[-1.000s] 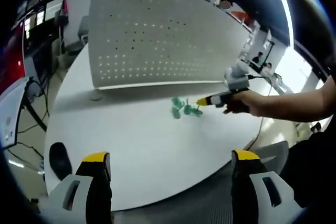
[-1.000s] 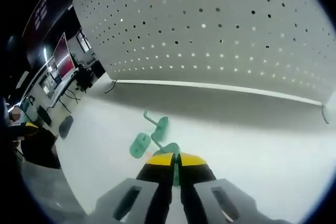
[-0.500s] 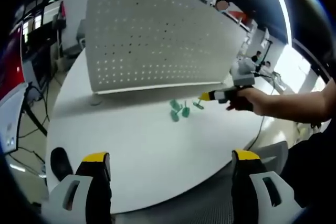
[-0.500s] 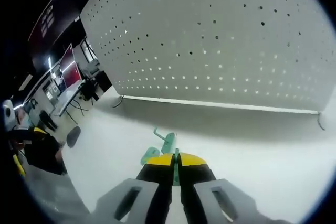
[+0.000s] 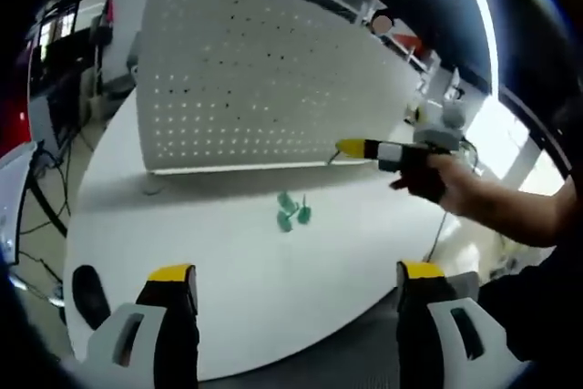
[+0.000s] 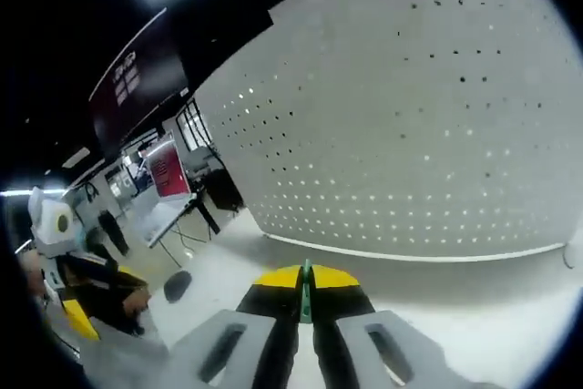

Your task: Insert the hook assembly into the mounting plate slot until the hook locks in place.

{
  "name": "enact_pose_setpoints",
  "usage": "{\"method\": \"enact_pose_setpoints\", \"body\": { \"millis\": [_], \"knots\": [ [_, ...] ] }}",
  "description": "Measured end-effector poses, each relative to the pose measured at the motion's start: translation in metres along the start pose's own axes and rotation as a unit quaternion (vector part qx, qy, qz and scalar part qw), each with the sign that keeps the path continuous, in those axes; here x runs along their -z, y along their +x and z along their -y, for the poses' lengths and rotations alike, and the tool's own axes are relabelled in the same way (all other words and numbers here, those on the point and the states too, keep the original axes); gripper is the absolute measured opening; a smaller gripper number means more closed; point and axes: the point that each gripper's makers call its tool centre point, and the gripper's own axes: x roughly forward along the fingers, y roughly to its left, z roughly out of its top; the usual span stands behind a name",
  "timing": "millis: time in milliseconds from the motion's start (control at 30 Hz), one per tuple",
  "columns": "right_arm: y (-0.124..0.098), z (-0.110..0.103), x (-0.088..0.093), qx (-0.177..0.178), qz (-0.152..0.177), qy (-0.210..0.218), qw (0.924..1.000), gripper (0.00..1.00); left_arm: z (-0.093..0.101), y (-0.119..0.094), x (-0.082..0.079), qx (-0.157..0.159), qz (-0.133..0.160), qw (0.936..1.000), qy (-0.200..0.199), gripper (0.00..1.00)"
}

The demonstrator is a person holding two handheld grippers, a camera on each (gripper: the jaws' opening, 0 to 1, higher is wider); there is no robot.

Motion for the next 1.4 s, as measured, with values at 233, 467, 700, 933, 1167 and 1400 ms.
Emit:
{"method": "enact_pose_setpoints", "body": {
  "millis": [233, 467, 700, 933, 1167, 1400],
  "knots": [
    [-0.015, -0.05, -0.021, -0.056, 0.041, -0.007, 0.9976, 0.0, 0.0, 0.008, -0.016, 0.007, 0.005, 0.9999, -0.006, 0.83],
    [-0.025, -0.085, -0.022, -0.092, 0.061, 0.007, 0.9939, 0.0, 0.008, 0.015, -0.035, 0.045, 0.027, 0.9969, -0.059, 0.71],
    [-0.031, -0.108, -0.023, -0.108, 0.081, 0.023, 0.9906, 0.0, 0.021, 0.022, -0.05, 0.076, 0.041, 0.9916, -0.095, 0.57],
    [-0.034, -0.125, -0.029, -0.124, 0.1, 0.025, 0.9869, 0.0, 0.031, 0.024, -0.059, 0.097, 0.06, 0.9867, -0.116, 0.56],
    [-0.035, -0.134, -0.029, -0.126, 0.108, 0.038, 0.9854, 0.0, 0.036, 0.024, -0.063, 0.113, 0.067, 0.9828, -0.129, 0.38],
    [-0.038, -0.143, -0.032, -0.136, 0.115, 0.028, 0.9836, 0.0, 0.043, 0.02, -0.069, 0.144, 0.089, 0.9709, -0.169, 0.19]
  ]
}}
